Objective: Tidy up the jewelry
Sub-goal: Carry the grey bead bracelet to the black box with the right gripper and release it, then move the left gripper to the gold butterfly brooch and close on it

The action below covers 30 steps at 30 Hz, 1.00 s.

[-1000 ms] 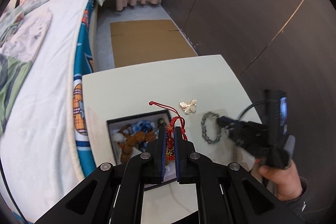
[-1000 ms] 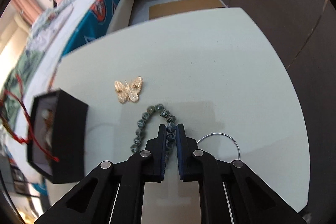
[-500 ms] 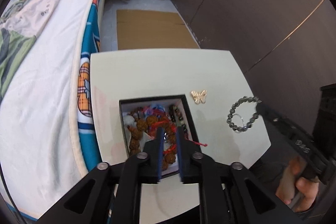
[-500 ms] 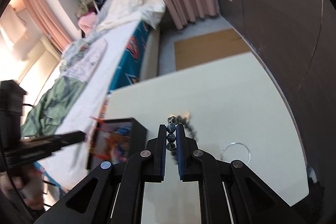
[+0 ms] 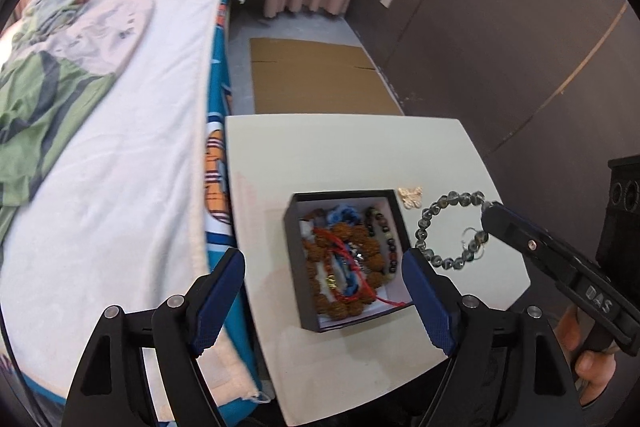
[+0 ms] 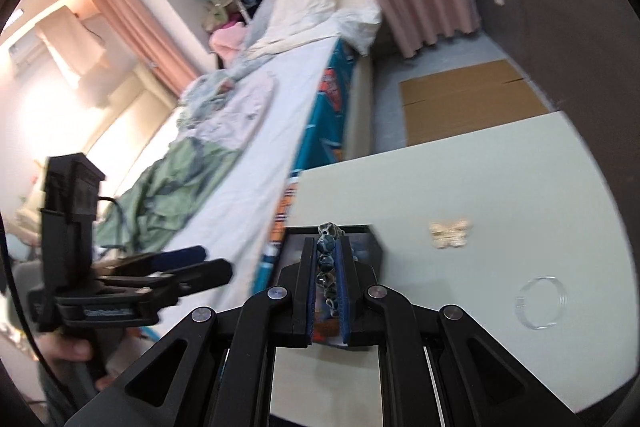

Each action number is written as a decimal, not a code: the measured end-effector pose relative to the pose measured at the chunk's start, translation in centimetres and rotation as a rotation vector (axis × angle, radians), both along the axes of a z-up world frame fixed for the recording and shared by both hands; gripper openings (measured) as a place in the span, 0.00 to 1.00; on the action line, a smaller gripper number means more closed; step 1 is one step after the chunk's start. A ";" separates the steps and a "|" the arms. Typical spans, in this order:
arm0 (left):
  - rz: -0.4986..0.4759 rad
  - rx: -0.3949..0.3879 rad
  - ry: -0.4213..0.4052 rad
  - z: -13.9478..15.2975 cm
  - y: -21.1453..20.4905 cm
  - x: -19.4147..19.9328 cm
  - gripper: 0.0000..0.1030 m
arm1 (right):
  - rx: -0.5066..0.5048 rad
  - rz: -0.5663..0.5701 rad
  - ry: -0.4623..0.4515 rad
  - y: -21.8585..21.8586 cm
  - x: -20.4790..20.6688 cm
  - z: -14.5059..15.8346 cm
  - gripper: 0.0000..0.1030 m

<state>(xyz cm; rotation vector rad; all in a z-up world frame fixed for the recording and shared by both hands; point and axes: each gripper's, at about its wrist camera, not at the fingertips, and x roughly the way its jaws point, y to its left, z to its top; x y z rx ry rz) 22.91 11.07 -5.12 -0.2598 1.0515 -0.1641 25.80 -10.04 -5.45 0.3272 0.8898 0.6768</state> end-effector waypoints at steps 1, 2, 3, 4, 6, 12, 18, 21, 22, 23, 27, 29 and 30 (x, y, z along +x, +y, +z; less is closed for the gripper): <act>0.009 -0.003 -0.002 0.1 0.2 -0.1 0.79 | 0.004 0.023 0.001 0.6 -0.1 0.1 0.10; 0.015 -0.004 -0.004 0.1 0.3 -0.2 0.79 | -0.009 0.036 0.015 1.2 0.0 0.0 0.10; 0.018 -0.003 -0.005 0.1 0.4 -0.2 0.79 | -0.019 0.040 0.029 1.7 -0.1 -0.3 0.11; 0.018 -0.003 -0.006 0.2 0.3 -0.2 0.79 | -0.026 0.043 0.040 1.8 0.0 -0.6 0.18; 0.014 -0.004 -0.009 0.3 0.1 -0.4 0.79 | -0.037 0.037 0.049 1.5 -0.2 -1.2 0.39; -0.005 0.007 -0.036 0.9 -1.4 -1.1 0.79 | -0.037 -0.016 0.043 -1.6 -0.6 -1.0 0.46; -0.014 0.015 -0.069 1.5 -3.0 -2.1 0.86 | -0.032 -0.052 0.036 -4.3 -1.0 -0.3 0.63; -0.022 0.030 -0.094 2.0 -4.1 -2.6 0.89 | -0.021 -0.069 0.026 -5.9 -1.3 0.0 0.74; -0.027 0.032 -0.097 2.1 -4.4 -2.6 0.89 | -0.016 -0.079 0.024 -6.5 -1.3 0.1 0.79; -0.032 0.034 -0.098 2.2 -4.8 -2.6 0.89 | -0.009 -0.093 0.022 -7.2 -1.3 0.2 0.80; -0.050 0.037 -0.094 2.3 -6.3 -2.3 0.89 | -0.001 -0.125 0.035 -9.5 -1.2 -0.1 0.80; -0.065 0.040 -0.090 2.3 -7.2 -2.1 0.89 | -0.003 -0.137 0.040 -10.2 -1.2 -0.2 0.80; -0.069 0.043 -0.088 2.3 -7.6 -2.1 0.89 | -0.002 -0.144 0.042 -10.8 -1.3 -0.2 0.80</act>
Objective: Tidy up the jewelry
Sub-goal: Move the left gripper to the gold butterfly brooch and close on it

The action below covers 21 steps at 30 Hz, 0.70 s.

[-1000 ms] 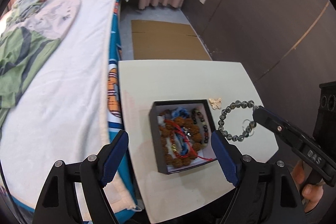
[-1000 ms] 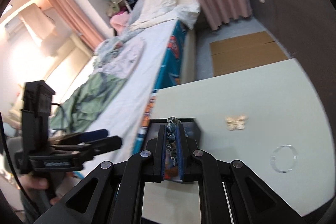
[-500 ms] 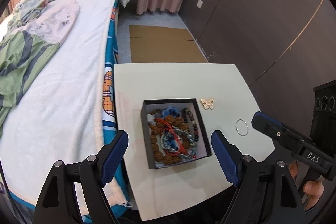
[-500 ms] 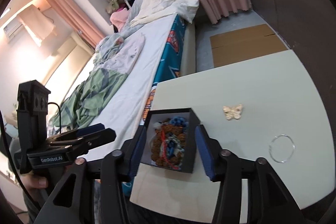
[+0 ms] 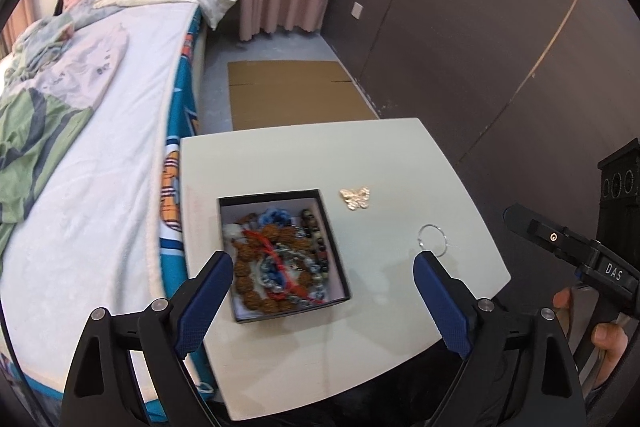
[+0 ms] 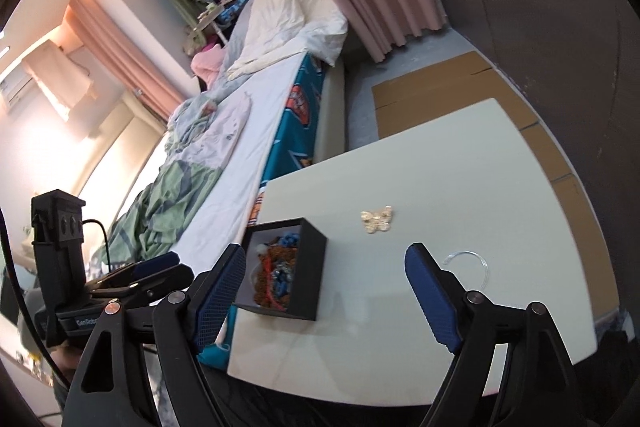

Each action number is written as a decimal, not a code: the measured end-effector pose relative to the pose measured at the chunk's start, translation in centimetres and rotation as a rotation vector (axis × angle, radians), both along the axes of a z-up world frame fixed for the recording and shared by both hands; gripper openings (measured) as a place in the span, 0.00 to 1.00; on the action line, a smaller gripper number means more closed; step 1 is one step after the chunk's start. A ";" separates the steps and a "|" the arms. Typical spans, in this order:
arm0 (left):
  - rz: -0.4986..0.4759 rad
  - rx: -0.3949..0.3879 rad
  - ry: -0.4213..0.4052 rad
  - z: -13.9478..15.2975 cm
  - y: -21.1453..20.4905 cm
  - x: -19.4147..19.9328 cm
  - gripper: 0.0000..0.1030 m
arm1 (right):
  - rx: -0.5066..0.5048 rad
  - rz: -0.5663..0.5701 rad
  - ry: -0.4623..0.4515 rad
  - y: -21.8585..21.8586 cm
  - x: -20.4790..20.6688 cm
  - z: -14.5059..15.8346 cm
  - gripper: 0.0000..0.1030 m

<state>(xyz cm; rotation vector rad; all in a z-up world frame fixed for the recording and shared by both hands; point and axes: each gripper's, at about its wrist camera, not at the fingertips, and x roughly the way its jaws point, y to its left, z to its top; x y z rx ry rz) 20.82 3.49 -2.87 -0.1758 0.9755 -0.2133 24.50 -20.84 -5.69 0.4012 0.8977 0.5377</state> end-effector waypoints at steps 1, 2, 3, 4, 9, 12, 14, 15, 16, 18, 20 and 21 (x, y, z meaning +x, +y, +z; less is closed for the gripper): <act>-0.008 0.005 0.002 0.0 -0.6 0.2 0.89 | 0.001 -0.004 0.000 -0.3 -0.1 -0.1 0.80; -0.015 0.007 0.005 -0.1 -1.0 0.3 0.89 | 0.003 -0.009 0.001 -0.8 -0.1 -0.2 0.80; -0.025 0.010 0.007 -0.1 -1.6 0.5 0.89 | 0.002 -0.020 0.005 -1.3 -0.2 -0.3 0.81; -0.036 0.015 0.010 -0.2 -2.2 0.8 0.89 | 0.001 -0.027 0.009 -1.7 -0.2 -0.5 0.82; -0.071 0.048 0.052 -1.0 -4.9 2.3 0.89 | 0.000 -0.052 0.059 -3.8 0.2 -2.1 0.82; -0.086 0.061 0.089 -1.6 -6.3 3.6 0.89 | -0.017 -0.075 0.096 -5.0 0.5 -3.3 0.82; -0.090 0.068 0.104 -2.0 -7.0 4.4 0.89 | -0.020 -0.090 0.111 -5.9 0.7 -4.0 0.82; -0.093 0.070 0.110 -2.1 -7.4 4.7 0.89 | -0.020 -0.102 0.118 -6.4 0.8 -4.4 0.82; -0.099 0.073 0.124 -2.4 -7.9 5.3 0.89 | -0.017 -0.106 0.116 -6.8 0.9 -4.7 0.82; -0.105 0.083 0.144 -2.9 -8.7 6.2 0.89 | -0.028 -0.113 0.140 -7.5 1.2 -5.5 0.82; -0.109 0.096 0.159 -3.3 -9.6 7.2 0.85 | -0.027 -0.114 0.148 -8.1 1.3 -5.9 0.82; -0.109 0.098 0.165 -3.4 -9.9 7.5 0.84 | -0.025 -0.113 0.142 -8.4 1.3 -6.0 0.82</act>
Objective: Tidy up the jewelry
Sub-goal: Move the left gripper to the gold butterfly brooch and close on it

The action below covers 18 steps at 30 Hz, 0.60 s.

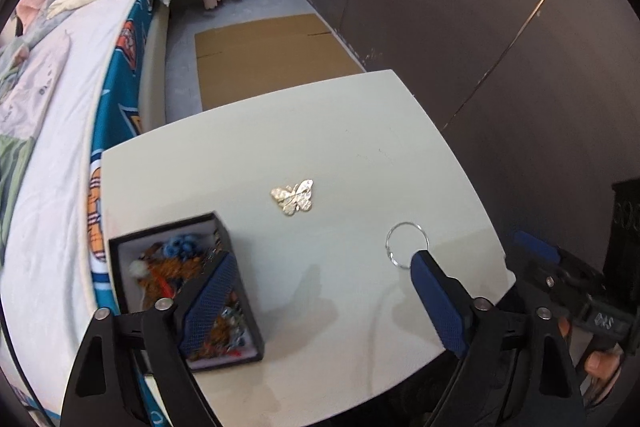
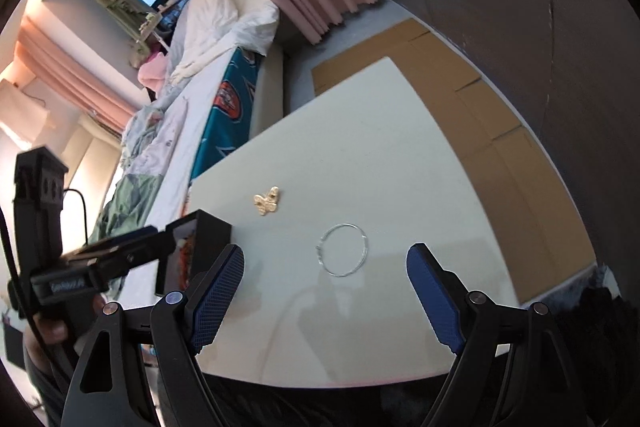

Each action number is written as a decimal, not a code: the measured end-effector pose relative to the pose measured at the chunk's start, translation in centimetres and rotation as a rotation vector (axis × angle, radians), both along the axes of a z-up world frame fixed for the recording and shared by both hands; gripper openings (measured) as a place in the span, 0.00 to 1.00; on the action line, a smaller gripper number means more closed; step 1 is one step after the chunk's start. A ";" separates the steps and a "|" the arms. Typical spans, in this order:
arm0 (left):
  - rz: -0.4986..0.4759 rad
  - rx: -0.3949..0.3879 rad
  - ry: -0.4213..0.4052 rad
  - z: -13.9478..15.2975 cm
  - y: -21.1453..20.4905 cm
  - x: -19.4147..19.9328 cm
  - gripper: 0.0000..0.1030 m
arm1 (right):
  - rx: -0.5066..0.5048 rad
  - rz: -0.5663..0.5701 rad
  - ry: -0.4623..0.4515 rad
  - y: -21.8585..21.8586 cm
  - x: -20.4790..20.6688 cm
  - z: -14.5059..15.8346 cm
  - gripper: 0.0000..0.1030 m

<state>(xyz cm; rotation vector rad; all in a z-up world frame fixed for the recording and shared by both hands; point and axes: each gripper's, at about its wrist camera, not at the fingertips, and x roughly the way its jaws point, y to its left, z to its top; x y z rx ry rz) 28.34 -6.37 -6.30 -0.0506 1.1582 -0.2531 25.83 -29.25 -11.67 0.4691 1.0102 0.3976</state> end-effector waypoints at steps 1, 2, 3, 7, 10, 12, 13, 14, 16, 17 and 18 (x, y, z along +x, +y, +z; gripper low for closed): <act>0.000 0.005 0.013 -0.4 -0.4 0.7 0.82 | -0.001 -0.001 -0.001 -0.3 0.1 -0.1 0.82; 0.000 0.013 0.024 -0.6 -0.7 1.2 0.79 | -0.005 -0.004 0.003 -0.5 0.1 -0.3 0.82; 0.001 0.021 0.031 -0.9 -0.9 1.6 0.78 | -0.010 -0.012 0.009 -0.9 0.3 -0.6 0.82; 0.009 0.064 0.065 -2.4 -1.9 3.5 0.73 | -0.037 -0.043 0.036 -2.2 0.8 -2.0 0.82; 0.017 0.094 0.088 -3.8 -2.3 4.8 0.72 | -0.043 -0.059 0.052 -3.1 1.2 -2.8 0.82; 0.025 0.114 0.103 -4.5 -2.4 5.4 0.72 | -0.041 -0.056 0.066 -3.3 1.4 -3.2 0.82; 0.030 0.128 0.114 -5.2 -2.3 5.9 0.71 | -0.040 -0.053 0.070 -3.4 1.6 -3.4 0.82; 0.033 0.133 0.120 -5.5 -2.3 6.2 0.69 | -0.040 -0.050 0.070 -3.5 1.8 -3.6 0.82; 0.047 0.143 0.146 -6.5 -2.1 6.9 0.67 | -0.046 -0.045 0.079 -3.6 2.1 -3.9 0.82; 0.051 0.148 0.151 -6.9 -2.0 7.2 0.67 | -0.048 -0.044 0.084 -3.7 2.2 -4.1 0.82; 0.055 0.157 0.154 -7.2 -2.0 7.5 0.67 | -0.048 -0.043 0.088 -3.7 2.3 -4.3 0.82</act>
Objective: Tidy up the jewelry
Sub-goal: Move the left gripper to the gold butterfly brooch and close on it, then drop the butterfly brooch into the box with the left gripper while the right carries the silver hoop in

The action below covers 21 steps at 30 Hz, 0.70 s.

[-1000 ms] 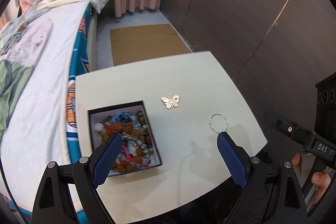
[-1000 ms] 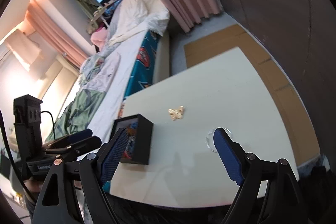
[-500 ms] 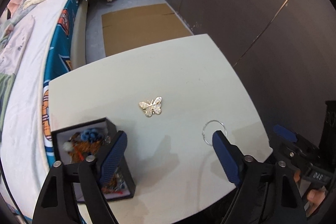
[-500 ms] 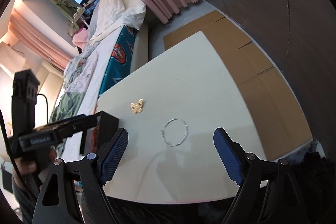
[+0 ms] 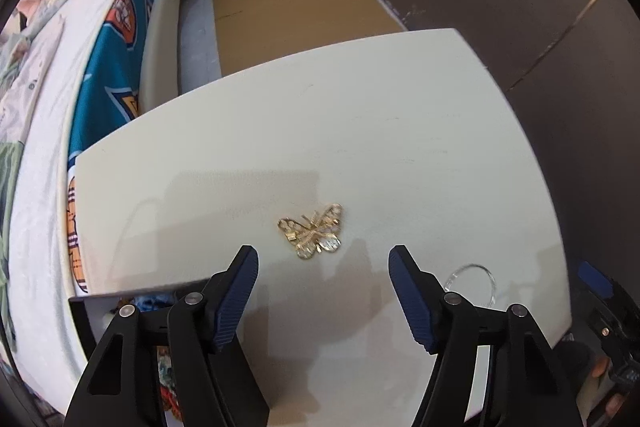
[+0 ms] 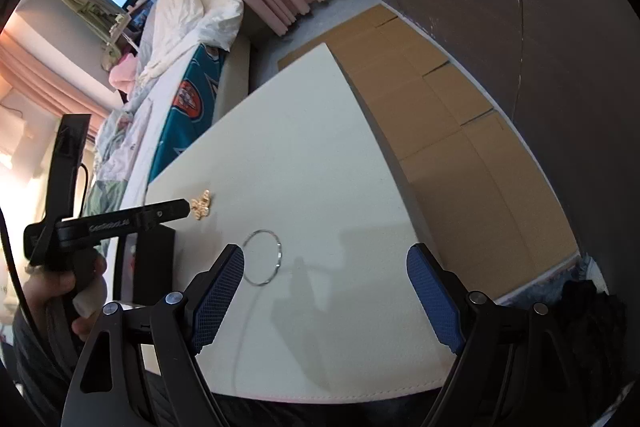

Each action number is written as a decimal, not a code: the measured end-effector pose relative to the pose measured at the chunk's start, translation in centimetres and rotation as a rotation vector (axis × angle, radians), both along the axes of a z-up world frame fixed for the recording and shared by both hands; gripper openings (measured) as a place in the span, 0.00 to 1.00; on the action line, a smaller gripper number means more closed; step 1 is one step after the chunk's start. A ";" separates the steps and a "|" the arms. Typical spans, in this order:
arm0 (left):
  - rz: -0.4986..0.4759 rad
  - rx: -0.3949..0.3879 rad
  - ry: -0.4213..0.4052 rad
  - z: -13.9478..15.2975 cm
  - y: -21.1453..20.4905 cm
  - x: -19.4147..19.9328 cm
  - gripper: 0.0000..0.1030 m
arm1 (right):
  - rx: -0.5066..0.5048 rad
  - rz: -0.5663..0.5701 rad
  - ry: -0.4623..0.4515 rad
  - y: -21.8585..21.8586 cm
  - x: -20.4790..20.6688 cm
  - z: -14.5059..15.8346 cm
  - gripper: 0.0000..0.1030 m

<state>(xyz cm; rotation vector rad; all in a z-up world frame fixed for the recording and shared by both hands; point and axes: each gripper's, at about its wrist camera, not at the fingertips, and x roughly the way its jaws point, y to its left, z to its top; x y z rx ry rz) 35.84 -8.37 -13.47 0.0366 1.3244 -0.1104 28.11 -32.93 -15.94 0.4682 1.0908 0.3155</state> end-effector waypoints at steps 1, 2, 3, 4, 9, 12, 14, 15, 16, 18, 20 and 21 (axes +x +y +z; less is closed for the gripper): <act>0.003 0.009 0.002 -0.3 0.0 0.3 0.67 | 0.000 -0.001 0.005 0.0 0.1 -0.1 0.82; 0.006 0.018 0.005 -0.6 -0.1 0.5 0.67 | 0.000 -0.001 0.009 0.0 0.2 -0.3 0.82; 0.009 0.024 0.007 -0.8 0.0 0.8 0.67 | 0.001 0.000 0.012 0.0 0.3 -0.4 0.82; 0.012 0.027 0.011 -1.1 0.0 1.1 0.66 | 0.002 0.002 0.014 0.0 0.4 -0.4 0.82; 0.003 0.059 0.028 -2.1 -0.6 2.0 0.65 | -0.005 0.010 0.021 0.3 0.8 -0.7 0.82; -0.001 0.067 0.045 -2.8 -0.9 2.4 0.59 | -0.015 0.016 0.034 0.6 1.1 -1.0 0.82; 0.002 0.056 0.033 -2.7 -0.9 2.5 0.53 | -0.025 0.023 0.040 1.0 1.3 -1.2 0.82; -0.008 0.040 0.033 -2.6 -1.0 2.4 0.49 | -0.027 0.025 0.042 1.1 1.4 -1.2 0.82; -0.017 0.038 0.031 -2.5 -1.1 2.3 0.41 | -0.030 0.028 0.044 1.2 1.4 -1.2 0.82; -0.039 0.052 0.028 -2.4 -1.5 1.8 0.41 | -0.037 0.033 0.046 1.5 1.5 -1.2 0.82; -0.054 0.039 0.032 -2.4 -1.5 1.4 0.41 | -0.051 0.038 0.046 1.9 1.6 -1.2 0.82; -0.058 0.034 0.031 -2.4 -1.5 1.3 0.41 | -0.059 0.042 0.045 2.0 1.8 -1.1 0.82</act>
